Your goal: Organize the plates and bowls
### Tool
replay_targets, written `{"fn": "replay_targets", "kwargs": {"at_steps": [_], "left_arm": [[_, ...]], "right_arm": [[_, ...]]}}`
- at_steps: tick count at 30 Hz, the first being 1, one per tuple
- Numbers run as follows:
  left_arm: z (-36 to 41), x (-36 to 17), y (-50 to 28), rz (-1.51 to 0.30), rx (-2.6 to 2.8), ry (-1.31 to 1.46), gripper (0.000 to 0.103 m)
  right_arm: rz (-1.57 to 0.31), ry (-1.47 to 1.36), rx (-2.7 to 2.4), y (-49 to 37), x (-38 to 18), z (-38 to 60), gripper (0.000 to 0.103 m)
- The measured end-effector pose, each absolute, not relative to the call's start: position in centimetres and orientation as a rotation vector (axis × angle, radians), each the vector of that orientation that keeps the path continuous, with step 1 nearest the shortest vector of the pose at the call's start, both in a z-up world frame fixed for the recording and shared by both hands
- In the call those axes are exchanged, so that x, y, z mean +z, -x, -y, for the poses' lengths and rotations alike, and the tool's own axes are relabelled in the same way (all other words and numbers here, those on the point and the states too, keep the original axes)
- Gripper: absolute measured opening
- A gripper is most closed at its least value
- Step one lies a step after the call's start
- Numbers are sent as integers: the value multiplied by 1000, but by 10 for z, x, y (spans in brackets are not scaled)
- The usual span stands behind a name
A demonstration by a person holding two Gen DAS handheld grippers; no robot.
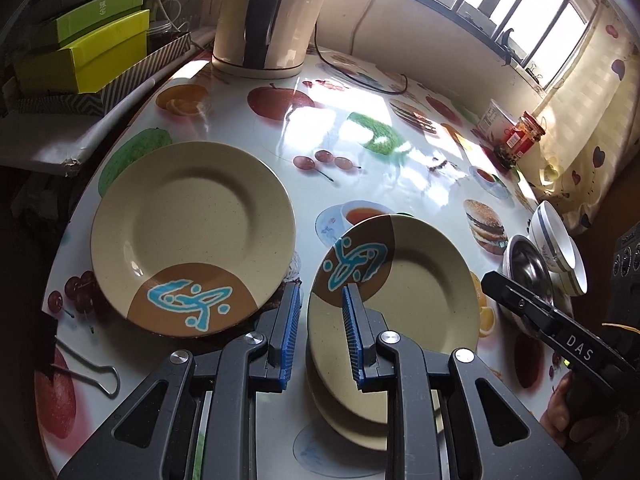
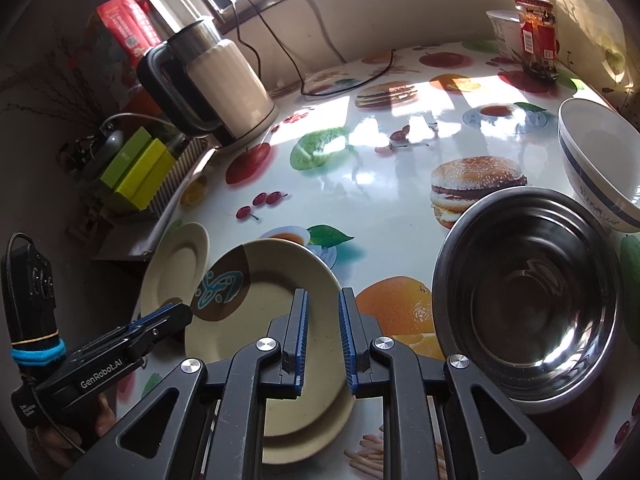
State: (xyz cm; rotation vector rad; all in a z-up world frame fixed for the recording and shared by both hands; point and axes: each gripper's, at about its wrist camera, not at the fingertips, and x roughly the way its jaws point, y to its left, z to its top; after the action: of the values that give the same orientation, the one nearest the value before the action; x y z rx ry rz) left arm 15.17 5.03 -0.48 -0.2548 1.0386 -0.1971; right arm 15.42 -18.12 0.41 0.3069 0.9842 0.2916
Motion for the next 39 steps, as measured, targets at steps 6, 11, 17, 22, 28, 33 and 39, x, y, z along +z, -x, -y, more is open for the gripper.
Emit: {"fn": "replay_targets", "kwargs": {"at_steps": [6,11,17,22,28,33,39], "left_arm": [[-50,-13,-152,-1070,-213,282,23],[-45,-15,-150,-1080,-221,278,23],[-45,-18,-150,-1093,-222,273,23],[-44,-19,-147,-1102,-212,268,23],[-44,-17,-142,-1112,-199,261,23],[-41,-18,-138,-1125,-196,248,23],[-38,-17,-135,-1130,-195,241,23]], "right_arm": [[-1021,-313,273,-157,-8,183,29],[-1013,-304,290,-156,-7,181,29],[-1026,-309,299,-156,-11,180,28],[-1019,-305,304,-152,-9,181,21],[-1029,-315,315,-149,-7,181,21],[-1035,-317,310,-144,-6,181,21],[-1039,-318,305,-141,-6,184,21]]}}
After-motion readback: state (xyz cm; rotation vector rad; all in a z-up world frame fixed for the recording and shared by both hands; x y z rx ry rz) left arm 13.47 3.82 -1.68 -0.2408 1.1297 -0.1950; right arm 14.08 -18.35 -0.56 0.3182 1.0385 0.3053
